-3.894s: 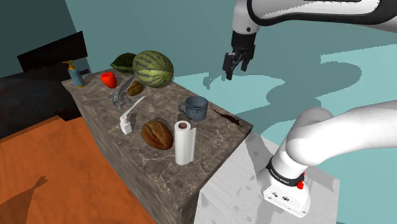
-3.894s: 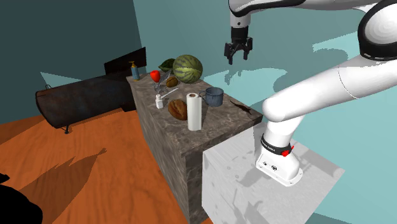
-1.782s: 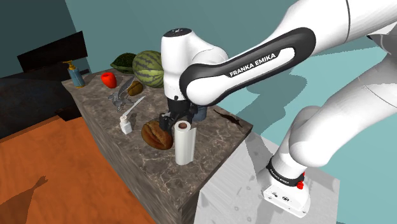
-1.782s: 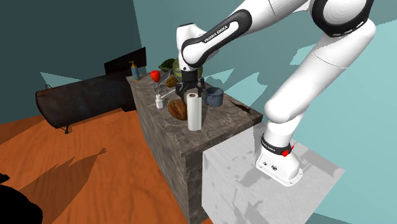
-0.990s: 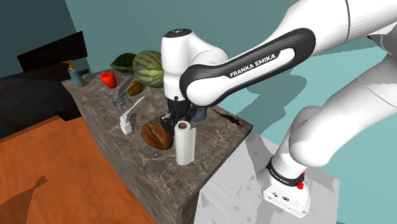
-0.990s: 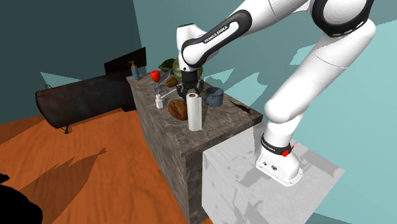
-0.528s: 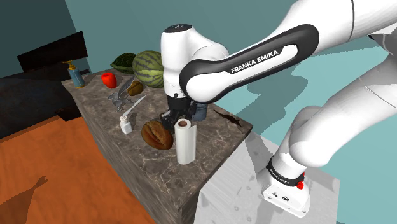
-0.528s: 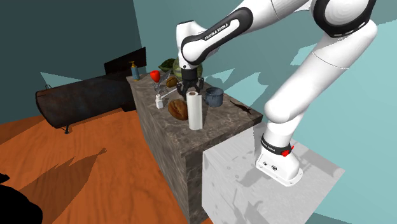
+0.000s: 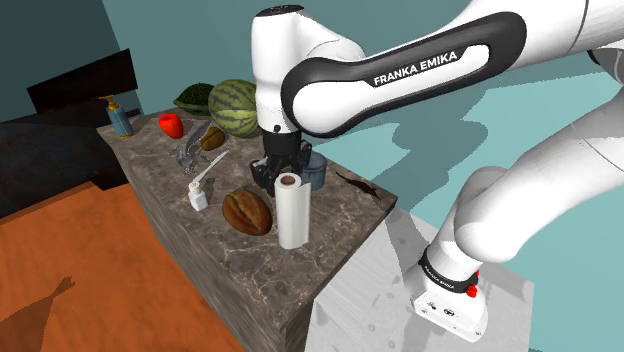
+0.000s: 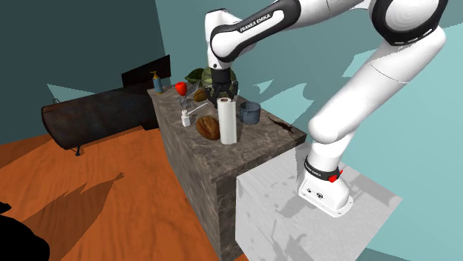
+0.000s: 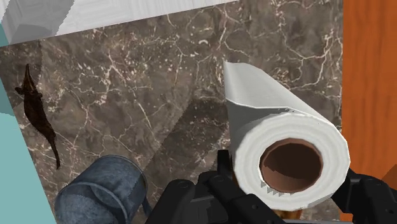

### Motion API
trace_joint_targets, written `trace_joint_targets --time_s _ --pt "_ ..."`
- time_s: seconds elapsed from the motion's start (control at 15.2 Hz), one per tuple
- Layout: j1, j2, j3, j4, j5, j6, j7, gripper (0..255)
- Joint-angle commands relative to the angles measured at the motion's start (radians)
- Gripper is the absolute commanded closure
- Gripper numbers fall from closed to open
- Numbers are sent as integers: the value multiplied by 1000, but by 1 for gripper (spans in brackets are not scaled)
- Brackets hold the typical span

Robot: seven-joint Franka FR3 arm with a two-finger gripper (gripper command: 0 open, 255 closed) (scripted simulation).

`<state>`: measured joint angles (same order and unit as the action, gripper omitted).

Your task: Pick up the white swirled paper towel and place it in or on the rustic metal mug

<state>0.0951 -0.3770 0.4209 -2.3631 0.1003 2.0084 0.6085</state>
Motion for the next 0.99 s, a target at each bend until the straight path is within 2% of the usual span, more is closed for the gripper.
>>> trace_joint_targets --time_s 0.0,0.92 --pt "0 -7 -3 22 1 -29 -1 255" --pt "-4 -35 -26 187 -4 -221 -12 255"
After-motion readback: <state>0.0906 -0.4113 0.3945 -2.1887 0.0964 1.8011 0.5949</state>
